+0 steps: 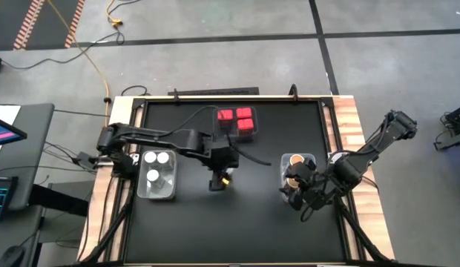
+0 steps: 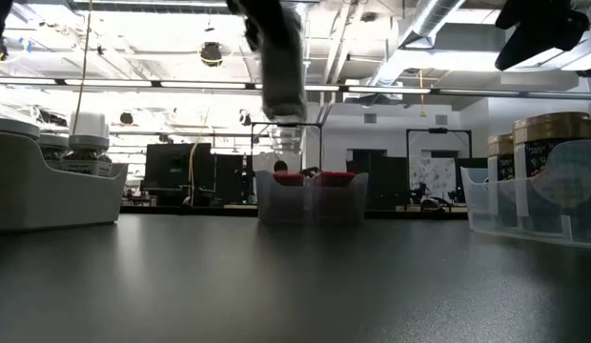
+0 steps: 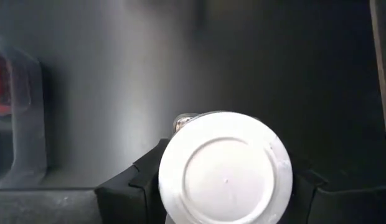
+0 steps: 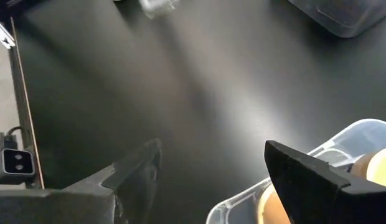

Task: Sort spices by type
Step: Put the white seasoning bottle into the white bin

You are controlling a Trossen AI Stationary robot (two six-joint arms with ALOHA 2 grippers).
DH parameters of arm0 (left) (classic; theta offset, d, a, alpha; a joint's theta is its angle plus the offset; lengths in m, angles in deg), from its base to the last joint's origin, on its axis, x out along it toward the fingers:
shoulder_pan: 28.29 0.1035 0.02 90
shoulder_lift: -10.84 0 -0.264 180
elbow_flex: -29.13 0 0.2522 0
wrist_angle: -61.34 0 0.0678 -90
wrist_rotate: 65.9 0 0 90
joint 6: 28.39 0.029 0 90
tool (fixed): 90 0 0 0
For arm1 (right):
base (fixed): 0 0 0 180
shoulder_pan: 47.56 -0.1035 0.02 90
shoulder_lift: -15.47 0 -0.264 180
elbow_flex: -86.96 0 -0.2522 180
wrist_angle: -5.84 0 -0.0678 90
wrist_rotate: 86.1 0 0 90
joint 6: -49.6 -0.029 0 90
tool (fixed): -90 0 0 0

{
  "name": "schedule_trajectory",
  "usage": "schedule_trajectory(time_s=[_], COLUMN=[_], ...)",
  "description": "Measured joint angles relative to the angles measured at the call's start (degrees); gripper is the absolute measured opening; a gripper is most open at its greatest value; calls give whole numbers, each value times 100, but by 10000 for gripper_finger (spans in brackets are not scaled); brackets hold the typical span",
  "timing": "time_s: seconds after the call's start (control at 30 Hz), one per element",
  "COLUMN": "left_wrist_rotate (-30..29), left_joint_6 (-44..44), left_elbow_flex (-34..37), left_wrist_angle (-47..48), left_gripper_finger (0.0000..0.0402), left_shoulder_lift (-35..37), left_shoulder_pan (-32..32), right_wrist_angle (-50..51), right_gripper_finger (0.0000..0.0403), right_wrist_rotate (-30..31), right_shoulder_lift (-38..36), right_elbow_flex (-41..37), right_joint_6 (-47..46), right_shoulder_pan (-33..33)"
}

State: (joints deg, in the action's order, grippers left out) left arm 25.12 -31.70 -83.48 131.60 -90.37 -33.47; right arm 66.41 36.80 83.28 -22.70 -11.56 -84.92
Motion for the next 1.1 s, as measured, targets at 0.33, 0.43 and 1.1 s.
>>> schedule_trajectory(time_s=[0.33,0.43,1.1], left_wrist_rotate=[-897,-923,-885], left_joint_6=[-1015,-1597,-1523], left_elbow_flex=[1753,2636,4502], left_wrist_angle=[295,147,982], left_gripper_finger=[193,193,193], left_shoulder_lift=[1807,2554,4687], left_shoulder_pan=[-805,-1070,-1581], right_wrist_angle=[-175,-295,-881], right_gripper_finger=[313,313,313], right_wrist_rotate=[-2,-2,-2], right_shoulder_lift=[0,0,0], right_elbow_flex=[0,0,0], right_joint_6=[11,-76,-243], right_shoulder_pan=[23,111,979])
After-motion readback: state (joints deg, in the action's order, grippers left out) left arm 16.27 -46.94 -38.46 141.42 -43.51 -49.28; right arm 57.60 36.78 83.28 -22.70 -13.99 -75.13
